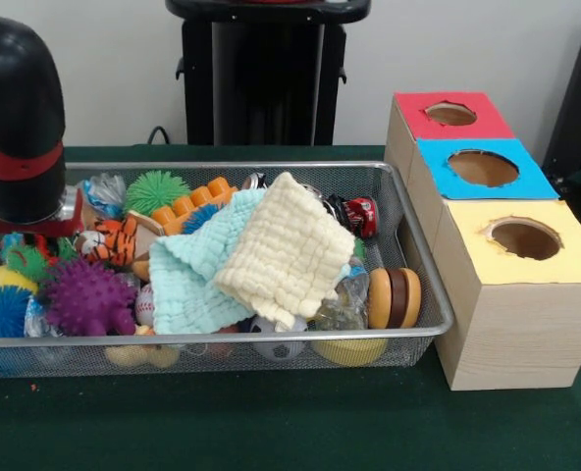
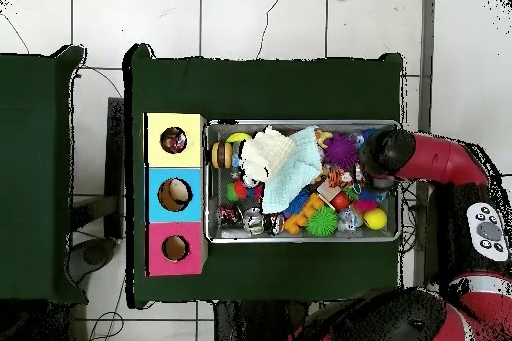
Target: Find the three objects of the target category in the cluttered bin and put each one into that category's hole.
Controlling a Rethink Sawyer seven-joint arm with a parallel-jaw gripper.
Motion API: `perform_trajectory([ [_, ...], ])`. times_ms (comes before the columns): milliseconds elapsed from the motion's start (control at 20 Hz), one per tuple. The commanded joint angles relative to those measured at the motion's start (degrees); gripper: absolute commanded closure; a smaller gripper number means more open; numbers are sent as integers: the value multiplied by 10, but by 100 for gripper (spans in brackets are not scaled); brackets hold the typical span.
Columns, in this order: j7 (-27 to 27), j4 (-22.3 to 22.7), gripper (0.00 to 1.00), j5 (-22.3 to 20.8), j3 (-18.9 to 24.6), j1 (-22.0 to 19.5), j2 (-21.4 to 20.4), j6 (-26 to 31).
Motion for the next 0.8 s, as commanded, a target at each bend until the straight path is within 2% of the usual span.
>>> perform_trajectory([
  [50, -47, 119, 100, 17, 40, 39, -86, -4],
  [150, -15, 142, 100, 47, 47, 52, -121, 17],
  [250, 14, 148, 100, 72, 52, 64, -137, 32],
  [450, 58, 169, 100, 116, 58, 74, -156, 10],
  [800, 58, 191, 100, 157, 55, 80, -162, -41],
])
